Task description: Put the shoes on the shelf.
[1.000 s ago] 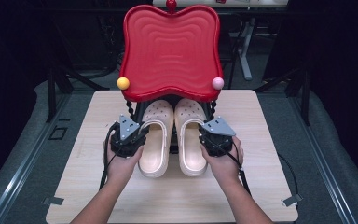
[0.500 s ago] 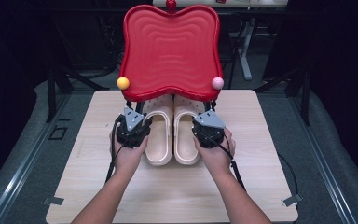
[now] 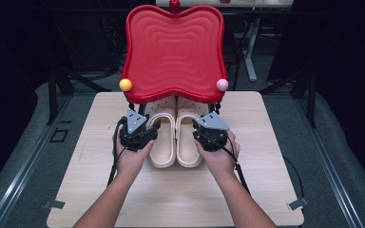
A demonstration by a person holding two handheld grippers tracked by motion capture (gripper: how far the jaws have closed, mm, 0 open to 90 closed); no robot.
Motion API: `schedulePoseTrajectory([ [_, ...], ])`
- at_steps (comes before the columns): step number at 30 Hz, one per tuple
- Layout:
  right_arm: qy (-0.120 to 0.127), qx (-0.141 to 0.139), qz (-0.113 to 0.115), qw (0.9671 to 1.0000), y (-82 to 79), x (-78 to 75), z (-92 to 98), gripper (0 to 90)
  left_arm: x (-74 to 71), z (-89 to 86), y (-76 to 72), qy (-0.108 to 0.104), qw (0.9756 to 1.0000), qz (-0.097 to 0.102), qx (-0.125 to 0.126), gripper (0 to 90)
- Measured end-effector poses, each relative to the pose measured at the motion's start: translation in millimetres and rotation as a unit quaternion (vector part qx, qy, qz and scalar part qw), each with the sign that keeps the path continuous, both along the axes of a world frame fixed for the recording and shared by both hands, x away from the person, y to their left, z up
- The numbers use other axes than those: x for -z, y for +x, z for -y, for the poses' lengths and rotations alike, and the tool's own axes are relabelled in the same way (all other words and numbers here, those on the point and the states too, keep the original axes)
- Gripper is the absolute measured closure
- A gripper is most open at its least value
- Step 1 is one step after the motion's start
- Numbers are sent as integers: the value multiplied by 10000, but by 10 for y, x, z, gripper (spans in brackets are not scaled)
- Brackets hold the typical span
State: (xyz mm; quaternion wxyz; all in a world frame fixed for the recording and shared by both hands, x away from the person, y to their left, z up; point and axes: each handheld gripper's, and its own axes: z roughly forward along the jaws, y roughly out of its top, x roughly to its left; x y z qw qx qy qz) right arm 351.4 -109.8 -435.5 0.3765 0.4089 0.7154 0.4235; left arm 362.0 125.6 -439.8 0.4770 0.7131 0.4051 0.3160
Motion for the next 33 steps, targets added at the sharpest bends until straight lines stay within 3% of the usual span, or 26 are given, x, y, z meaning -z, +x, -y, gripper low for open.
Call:
schedulePoseTrajectory([
  [5, 14, -45, 16, 10000, -29, -13, 18, 593, -5, -18, 8, -125, 9999, -50, 26, 467],
  [24, -26, -39, -73, 10000, -81, 55, 92, 581, 17, 1, -82, 11, 9997, -165, 161, 449],
  [33, 108, -219, 43, 9997, -245, -51, 151, 565, -57, -62, -220, -49, 9995, -66, 312, 444],
])
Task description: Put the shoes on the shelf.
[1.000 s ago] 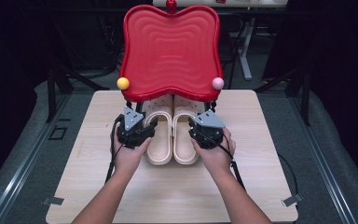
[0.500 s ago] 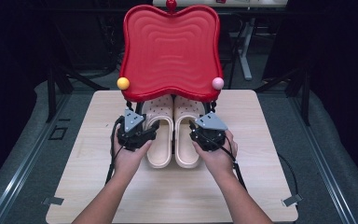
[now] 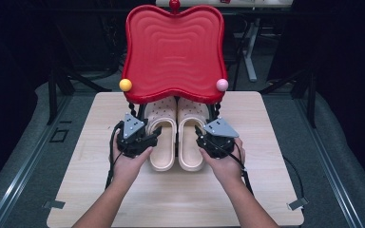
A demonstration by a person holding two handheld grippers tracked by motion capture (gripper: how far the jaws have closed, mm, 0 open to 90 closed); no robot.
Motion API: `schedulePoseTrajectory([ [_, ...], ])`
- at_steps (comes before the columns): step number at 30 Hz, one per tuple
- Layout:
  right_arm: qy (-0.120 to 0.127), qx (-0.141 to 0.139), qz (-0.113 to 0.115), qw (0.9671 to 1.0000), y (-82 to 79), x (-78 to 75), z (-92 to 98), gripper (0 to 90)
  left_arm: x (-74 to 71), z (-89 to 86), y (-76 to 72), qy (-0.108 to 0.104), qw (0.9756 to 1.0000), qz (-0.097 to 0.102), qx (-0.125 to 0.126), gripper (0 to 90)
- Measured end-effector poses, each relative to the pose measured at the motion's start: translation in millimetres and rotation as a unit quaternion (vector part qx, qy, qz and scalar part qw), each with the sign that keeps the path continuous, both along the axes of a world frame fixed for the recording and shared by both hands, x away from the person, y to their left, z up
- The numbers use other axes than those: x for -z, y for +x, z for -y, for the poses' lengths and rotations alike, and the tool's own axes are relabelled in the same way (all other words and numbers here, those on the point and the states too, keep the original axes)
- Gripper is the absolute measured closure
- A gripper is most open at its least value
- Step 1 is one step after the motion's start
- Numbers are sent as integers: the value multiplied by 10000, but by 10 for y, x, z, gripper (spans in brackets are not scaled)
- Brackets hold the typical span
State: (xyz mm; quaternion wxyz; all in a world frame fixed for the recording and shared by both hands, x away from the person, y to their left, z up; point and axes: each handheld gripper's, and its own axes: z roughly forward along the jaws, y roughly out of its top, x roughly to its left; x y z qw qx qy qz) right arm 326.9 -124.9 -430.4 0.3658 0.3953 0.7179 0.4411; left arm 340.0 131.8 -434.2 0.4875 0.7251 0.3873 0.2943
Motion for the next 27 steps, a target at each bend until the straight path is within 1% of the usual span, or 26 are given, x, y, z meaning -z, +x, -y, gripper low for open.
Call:
schedulePoseTrajectory([
  [3, 111, -75, 4, 9999, -62, -43, 31, 561, -16, -32, -33, -36, 10000, -9, 11, 446],
  [7, 301, -227, -17, 9993, -130, -89, 58, 550, -5, -74, -58, -130, 9999, 45, 16, 473],
  [8, 371, -282, -12, 9989, -143, -92, 57, 547, -2, -83, -64, -111, 9999, 7, 23, 477],
  [9, 400, -349, -12, 9986, -153, -95, 58, 546, 6, -84, -71, -142, 9999, 11, 29, 481],
  [11, 434, -398, 13, 9983, -195, -102, 54, 548, 14, -88, -96, -159, 9999, 20, 51, 492],
  [13, 374, -424, 47, 9984, -238, -105, 56, 556, 15, -95, -132, -153, 9998, 26, 97, 503],
  [15, 350, -482, 35, 9982, -279, -95, 63, 579, 16, -108, -182, -139, 9997, 11, 211, 563],
  [16, 350, -482, 35, 9982, -279, -95, 63, 579, 16, -108, -182, -139, 9997, 11, 211, 571],
  [17, 303, -493, 35, 9983, -327, -81, 74, 594, 20, -118, -236, -60, 9997, 40, 234, 584],
  [18, 264, -508, 5, 9984, -349, -73, 84, 600, 22, -128, -266, -72, 9996, 35, 263, 593],
  [20, 293, -545, -21, 9981, -399, -48, 102, 603, 30, -150, -339, -88, 9994, 39, 328, 595],
  [21, 273, -495, -33, 9984, -432, -34, 107, 602, 41, -164, -383, -106, 9992, 40, 376, 594],
  [22, 249, -526, -42, 9983, -472, -20, 119, 602, 63, -175, -429, -137, 9991, 44, 398, 593],
  [23, 242, -567, -52, 9981, -514, -3, 128, 600, 94, -178, -471, -167, 9989, 1, 435, 592],
  [24, 267, -616, -56, 9977, -555, 19, 131, 595, 125, -178, -508, -144, 9988, -52, 475, 591],
  [25, 279, -648, -77, 9975, -596, 46, 132, 592, 125, -178, -508, -144, 9988, -52, 475, 591],
  [26, 241, -674, -106, 9974, -635, 74, 129, 587, 188, -181, -582, -149, 9984, -105, 539, 590],
  [27, 216, -696, -123, 9973, -674, 108, 124, 586, 213, -189, -621, -159, 9981, -133, 584, 590],
])
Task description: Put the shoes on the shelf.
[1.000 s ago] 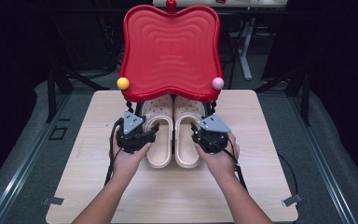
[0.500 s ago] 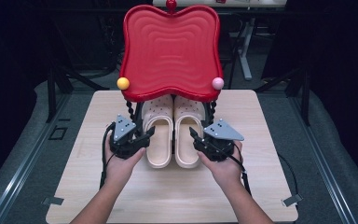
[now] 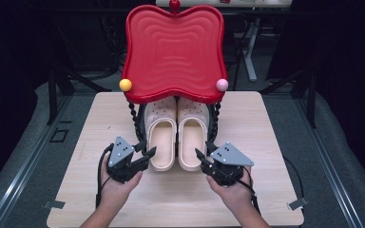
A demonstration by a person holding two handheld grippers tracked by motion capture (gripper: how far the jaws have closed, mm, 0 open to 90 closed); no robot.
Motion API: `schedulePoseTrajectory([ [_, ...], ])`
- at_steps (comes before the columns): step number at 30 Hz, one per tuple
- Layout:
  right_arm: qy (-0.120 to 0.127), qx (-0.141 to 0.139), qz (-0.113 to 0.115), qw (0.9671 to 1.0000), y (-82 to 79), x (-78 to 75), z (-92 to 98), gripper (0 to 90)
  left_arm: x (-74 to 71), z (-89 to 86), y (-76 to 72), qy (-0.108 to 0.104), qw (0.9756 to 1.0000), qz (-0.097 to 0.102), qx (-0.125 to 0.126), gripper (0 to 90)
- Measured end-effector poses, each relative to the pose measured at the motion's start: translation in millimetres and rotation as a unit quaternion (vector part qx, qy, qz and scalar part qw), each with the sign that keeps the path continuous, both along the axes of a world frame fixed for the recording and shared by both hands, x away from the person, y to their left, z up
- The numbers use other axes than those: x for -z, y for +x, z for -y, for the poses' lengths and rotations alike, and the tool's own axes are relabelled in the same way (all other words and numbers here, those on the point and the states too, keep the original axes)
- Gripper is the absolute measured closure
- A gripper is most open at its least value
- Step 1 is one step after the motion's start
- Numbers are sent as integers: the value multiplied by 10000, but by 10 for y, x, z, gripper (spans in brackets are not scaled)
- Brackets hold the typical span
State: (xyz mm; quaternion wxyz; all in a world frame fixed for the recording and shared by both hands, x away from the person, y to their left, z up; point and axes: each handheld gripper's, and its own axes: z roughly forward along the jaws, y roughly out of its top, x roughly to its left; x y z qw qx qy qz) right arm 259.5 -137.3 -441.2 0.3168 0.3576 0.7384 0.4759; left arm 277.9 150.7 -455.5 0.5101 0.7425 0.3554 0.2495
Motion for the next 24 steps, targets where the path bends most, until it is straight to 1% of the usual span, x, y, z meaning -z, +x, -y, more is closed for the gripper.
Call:
schedulePoseTrajectory([
  [4, -62, -131, -75, 9999, -147, 135, -9, 594, 92, -40, -139, -84, 9999, -47, -41, 587],
  [5, -101, -157, -117, 9998, -180, 164, -5, 633, 111, -55, -175, -139, 9998, -80, -75, 587],
  [6, -89, -228, -162, 9996, -208, 195, 0, 656, 137, -66, -205, -209, 9997, -102, -90, 591],
  [7, -89, -275, -197, 9994, -233, 227, 7, 677, 163, -76, -231, -225, 9996, -151, -92, 602],
  [8, -131, -309, -223, 9992, -255, 259, 14, 699, 163, -76, -231, -225, 9996, -151, -92, 617],
  [9, -182, -331, -272, 9989, -272, 296, 15, 707, 221, -94, -283, -173, 9996, -213, -110, 639],
  [10, -246, -333, -314, 9986, -283, 337, 14, 722, 221, -94, -283, -173, 9996, -213, -110, 663],
  [11, -298, -330, -352, 9984, -289, 379, 19, 738, 290, -113, -326, -98, 9995, -263, -134, 684],
  [12, -339, -314, -403, 9981, -290, 420, 26, 751, 326, -118, -339, -60, 9995, -303, -120, 709],
  [14, -289, -335, -584, 9973, -279, 498, 26, 793, 400, -114, -352, 39, 9993, -352, -120, 740],
  [16, -221, -385, -746, 9962, -275, 563, 21, 830, 465, -101, -359, 74, 9988, -476, -49, 782],
  [17, -295, -386, -792, 9957, -278, 589, 15, 842, 497, -88, -360, 82, 9989, -470, -32, 796],
  [18, -295, -386, -792, 9957, -278, 589, 15, 842, 497, -88, -360, 82, 9989, -470, -32, 816],
  [19, -381, -374, -820, 9952, -274, 626, -4, 857, 539, -67, -351, 113, 9988, -477, 46, 836],
  [20, -383, -375, -830, 9951, -270, 637, -9, 867, 554, -56, -341, 119, 9987, -495, 69, 858],
  [21, -379, -359, -829, 9952, -261, 647, -15, 878, 567, -40, -334, 117, 9986, -511, 92, 875],
  [22, -367, -360, -843, 9951, -248, 656, -20, 885, 575, -29, -329, 162, 9983, -546, 135, 888],
  [23, -342, -364, -897, 9947, -234, 661, -24, 892, 591, -6, -328, 159, 9983, -551, 138, 893],
  [24, -275, -375, -928, 9946, -220, 672, -30, 894, 591, -6, -328, 159, 9983, -551, 138, 893],
])
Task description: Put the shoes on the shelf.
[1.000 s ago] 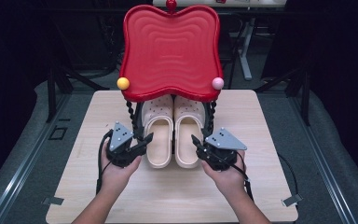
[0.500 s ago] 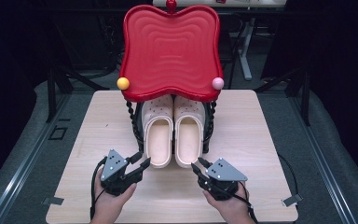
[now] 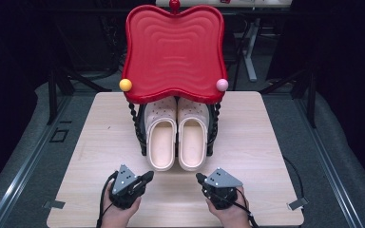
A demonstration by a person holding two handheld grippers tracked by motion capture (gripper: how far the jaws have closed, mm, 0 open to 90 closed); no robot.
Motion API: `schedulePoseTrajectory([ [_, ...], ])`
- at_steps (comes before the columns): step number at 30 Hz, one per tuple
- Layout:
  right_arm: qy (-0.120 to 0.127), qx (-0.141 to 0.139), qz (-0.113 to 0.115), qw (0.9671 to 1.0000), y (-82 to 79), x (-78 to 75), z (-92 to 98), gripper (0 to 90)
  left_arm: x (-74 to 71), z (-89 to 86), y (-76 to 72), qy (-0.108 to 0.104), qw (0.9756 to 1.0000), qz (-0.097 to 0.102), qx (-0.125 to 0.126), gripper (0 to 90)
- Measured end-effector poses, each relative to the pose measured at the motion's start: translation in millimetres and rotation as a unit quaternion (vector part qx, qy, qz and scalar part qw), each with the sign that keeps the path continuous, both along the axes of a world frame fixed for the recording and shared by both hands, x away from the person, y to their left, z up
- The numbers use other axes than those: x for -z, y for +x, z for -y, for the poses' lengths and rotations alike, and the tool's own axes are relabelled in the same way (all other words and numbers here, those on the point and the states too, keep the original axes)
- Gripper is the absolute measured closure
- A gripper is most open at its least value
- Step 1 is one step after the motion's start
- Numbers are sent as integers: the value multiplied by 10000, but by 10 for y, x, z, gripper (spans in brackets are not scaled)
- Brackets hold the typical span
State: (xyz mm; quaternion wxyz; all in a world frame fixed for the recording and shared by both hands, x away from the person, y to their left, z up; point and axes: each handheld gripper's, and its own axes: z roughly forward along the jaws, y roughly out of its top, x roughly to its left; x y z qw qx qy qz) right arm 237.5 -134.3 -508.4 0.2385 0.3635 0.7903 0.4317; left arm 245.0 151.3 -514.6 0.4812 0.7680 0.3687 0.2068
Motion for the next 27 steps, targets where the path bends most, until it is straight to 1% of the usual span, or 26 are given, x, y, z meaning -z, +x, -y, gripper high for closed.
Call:
schedulePoseTrajectory([
  [1, 17, -18, -35, 10000, 12, 9, -4, 895, 25, 35, 5, 94, 9999, -33, 59, 894],
  [2, 15, -6, -54, 10000, 20, 17, -10, 895, 36, 48, 12, 133, 9999, -36, 95, 895],
  [3, 31, -1, -57, 10000, 28, 26, -16, 895, 48, 61, 17, 133, 9999, -28, 92, 895],
  [4, 45, 17, -72, 10000, 34, 29, -21, 895, 49, 68, 18, 150, 9998, -87, 108, 896],
  [8, 161, 39, -101, 9998, 62, 27, -31, 896, 67, 88, 34, 139, 9998, -81, 96, 896],
  [9, 180, 28, -124, 9998, 70, 27, -30, 896, 62, 85, 40, 191, 9997, -95, 137, 896],
  [12, 224, 25, -186, 9996, 87, 32, -33, 896, 67, 99, 50, 157, 9998, -98, 118, 897],
  [14, 256, 13, -196, 9995, 88, 27, -35, 896, 69, 110, 56, 171, 9997, -122, 117, 896],
  [15, 281, 22, -185, 9994, 88, 29, -39, 896, 71, 117, 61, 142, 9998, -120, 110, 896],
  [17, 275, 34, -183, 9994, 95, 27, -36, 896, 71, 123, 67, 142, 9998, -107, 114, 896],
  [18, 282, 51, -183, 9994, 101, 27, -35, 896, 59, 126, 72, 174, 9997, -139, 112, 897],
  [19, 301, 64, -167, 9994, 109, 28, -30, 896, 60, 129, 77, 140, 9998, -121, 97, 897],
  [21, 366, 68, -203, 9991, 124, 19, -20, 898, 52, 118, 91, 128, 9999, -94, 66, 896],
  [23, 428, 71, -262, 9987, 131, 14, -14, 899, 41, 105, 107, 81, 9999, -134, 61, 897],
  [24, 420, 76, -262, 9987, 131, 13, -16, 899, 33, 104, 110, 87, 9998, -154, 71, 898],
  [26, 375, 80, -251, 9989, 130, 3, -17, 900, 27, 118, 110, 111, 9998, -132, 48, 898],
  [27, 391, 74, -227, 9990, 134, 2, -16, 900, 14, 114, 110, 139, 9998, -134, 55, 898],
])
